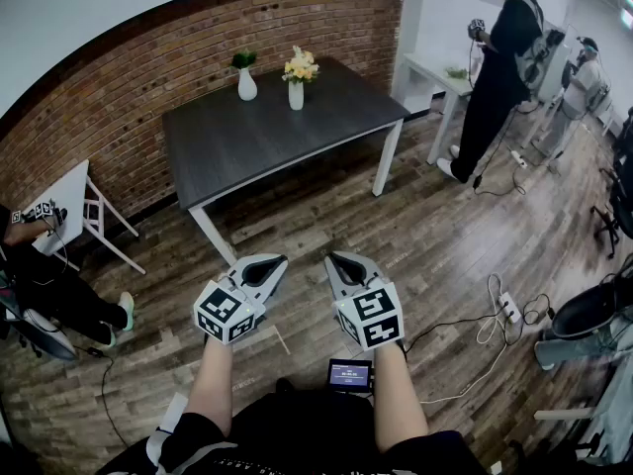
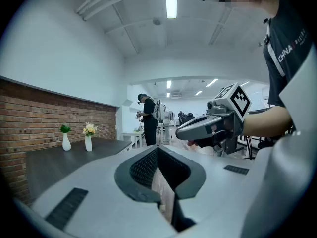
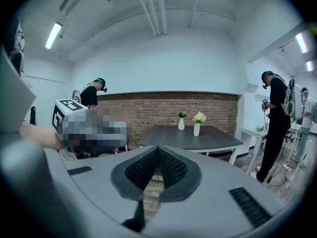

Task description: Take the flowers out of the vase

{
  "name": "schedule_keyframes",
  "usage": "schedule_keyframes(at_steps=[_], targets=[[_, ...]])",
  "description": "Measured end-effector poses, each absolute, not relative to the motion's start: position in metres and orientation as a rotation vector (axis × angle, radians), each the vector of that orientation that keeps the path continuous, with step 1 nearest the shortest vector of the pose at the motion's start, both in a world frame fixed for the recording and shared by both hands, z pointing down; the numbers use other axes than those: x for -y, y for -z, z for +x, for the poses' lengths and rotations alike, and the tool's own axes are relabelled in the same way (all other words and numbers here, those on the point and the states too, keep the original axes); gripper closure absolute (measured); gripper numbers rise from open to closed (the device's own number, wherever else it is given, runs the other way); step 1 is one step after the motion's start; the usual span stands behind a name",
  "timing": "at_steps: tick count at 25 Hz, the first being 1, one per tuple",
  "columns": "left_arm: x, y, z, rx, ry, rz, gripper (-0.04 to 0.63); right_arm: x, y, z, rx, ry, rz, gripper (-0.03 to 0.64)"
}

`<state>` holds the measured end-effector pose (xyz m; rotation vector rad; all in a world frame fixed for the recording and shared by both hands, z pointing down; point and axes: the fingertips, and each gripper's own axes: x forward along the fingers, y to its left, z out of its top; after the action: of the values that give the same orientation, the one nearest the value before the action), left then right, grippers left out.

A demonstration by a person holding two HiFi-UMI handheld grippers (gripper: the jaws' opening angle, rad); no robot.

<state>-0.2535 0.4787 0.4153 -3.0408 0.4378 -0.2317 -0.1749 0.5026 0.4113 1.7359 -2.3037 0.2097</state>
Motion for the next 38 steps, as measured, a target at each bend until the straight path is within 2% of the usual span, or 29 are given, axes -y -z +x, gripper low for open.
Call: schedule_keyframes(at_steps=[38], targets=[[-0.478,-0.429,-0.212,-0.38,0.227,-3.064,0.592,-0.499,-0.421,-0.15,2.42,-0.349,1.746,0.609]])
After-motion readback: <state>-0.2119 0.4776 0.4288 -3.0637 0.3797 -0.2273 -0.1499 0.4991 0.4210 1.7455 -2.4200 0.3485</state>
